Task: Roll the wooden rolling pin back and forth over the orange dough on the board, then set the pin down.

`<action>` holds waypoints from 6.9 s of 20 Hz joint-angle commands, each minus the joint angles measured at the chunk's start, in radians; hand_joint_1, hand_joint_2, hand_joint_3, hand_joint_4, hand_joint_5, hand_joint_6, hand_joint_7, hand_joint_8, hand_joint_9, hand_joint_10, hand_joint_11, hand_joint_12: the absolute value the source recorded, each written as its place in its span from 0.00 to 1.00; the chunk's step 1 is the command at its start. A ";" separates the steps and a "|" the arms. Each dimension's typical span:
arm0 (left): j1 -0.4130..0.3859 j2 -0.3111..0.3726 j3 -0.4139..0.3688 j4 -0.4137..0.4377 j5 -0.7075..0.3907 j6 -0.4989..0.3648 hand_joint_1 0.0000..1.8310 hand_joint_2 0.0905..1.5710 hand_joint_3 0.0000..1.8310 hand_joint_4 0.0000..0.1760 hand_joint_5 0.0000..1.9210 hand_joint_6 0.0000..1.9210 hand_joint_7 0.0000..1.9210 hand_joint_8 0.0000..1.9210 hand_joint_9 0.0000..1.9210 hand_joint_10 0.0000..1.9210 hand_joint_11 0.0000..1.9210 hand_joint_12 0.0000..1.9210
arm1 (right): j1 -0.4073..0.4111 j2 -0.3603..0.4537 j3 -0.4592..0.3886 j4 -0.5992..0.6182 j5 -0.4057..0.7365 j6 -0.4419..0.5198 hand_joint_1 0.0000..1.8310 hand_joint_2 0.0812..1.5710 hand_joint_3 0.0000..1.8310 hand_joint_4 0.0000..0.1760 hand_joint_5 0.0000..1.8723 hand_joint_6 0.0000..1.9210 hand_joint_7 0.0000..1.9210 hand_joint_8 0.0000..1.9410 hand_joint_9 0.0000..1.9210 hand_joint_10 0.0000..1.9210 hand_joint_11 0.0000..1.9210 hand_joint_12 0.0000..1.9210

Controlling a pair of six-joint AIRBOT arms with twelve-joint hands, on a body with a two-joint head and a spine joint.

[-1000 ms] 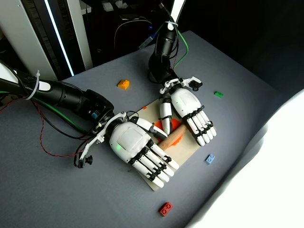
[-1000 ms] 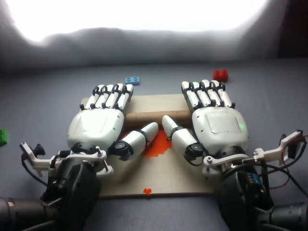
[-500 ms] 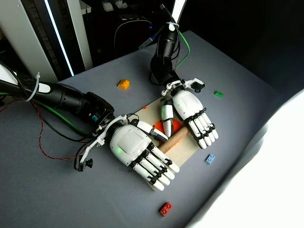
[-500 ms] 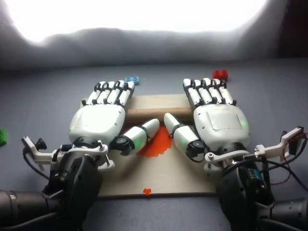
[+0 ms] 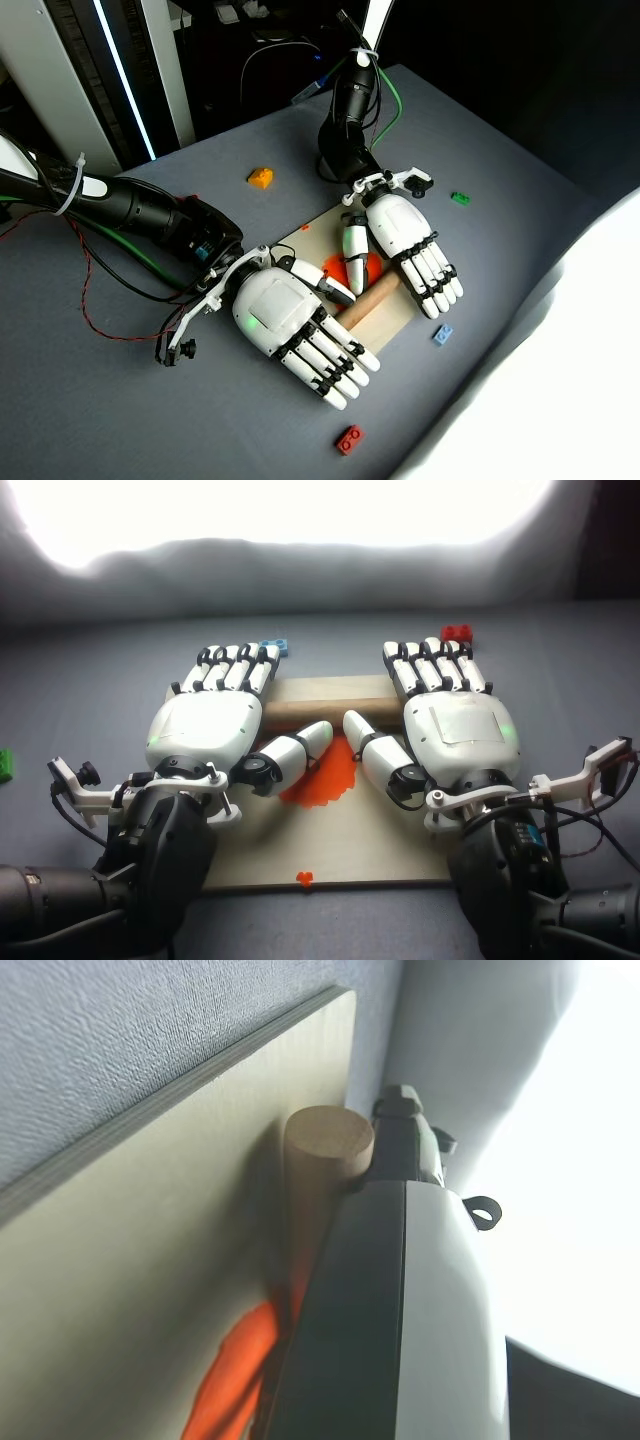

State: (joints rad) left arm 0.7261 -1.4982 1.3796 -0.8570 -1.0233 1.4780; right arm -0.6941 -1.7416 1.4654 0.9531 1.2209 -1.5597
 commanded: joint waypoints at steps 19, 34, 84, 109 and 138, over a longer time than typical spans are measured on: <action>-0.009 0.009 -0.012 -0.058 -0.089 0.020 0.00 0.83 0.00 0.00 0.00 0.00 0.00 0.00 0.00 0.00 0.00 0.00 | -0.003 0.009 0.021 0.042 0.045 -0.017 0.00 0.88 0.00 0.00 0.07 0.00 0.08 0.00 0.06 0.00 0.00 0.12; -0.018 0.024 -0.031 -0.088 -0.068 0.024 0.00 0.83 0.00 0.00 0.00 0.00 0.00 0.00 0.00 0.00 0.00 0.00 | -0.013 0.020 -0.011 0.042 0.074 -0.048 0.00 0.87 0.00 0.00 0.11 0.01 0.12 0.01 0.10 0.01 0.00 0.20; 0.141 0.086 -0.166 0.247 -0.118 -0.061 0.00 0.84 0.00 0.00 0.06 0.00 0.06 0.00 0.03 0.00 0.00 0.00 | -0.059 0.026 -0.133 0.041 0.181 -0.081 0.00 0.87 0.00 0.00 0.18 0.00 0.21 0.00 0.19 0.01 0.00 0.39; 0.191 0.149 -0.249 0.273 -0.099 -0.027 0.00 0.84 0.00 0.00 0.06 0.00 0.06 0.00 0.03 0.00 0.00 0.00 | -0.083 0.028 -0.204 0.012 0.219 -0.097 0.00 0.87 0.00 0.00 0.18 0.00 0.22 0.00 0.20 0.00 0.00 0.41; 0.210 0.215 -0.329 0.308 -0.084 -0.019 0.00 0.85 0.00 0.00 0.06 0.00 0.06 0.00 0.03 0.00 0.00 0.00 | -0.110 0.029 -0.270 -0.037 0.277 -0.137 0.00 0.87 0.00 0.00 0.16 0.00 0.19 0.00 0.17 0.00 0.00 0.36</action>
State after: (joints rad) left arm 0.9276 -1.2823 1.0512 -0.5644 -1.0912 1.4487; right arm -0.7910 -1.7096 1.1980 0.9287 1.4845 -1.6989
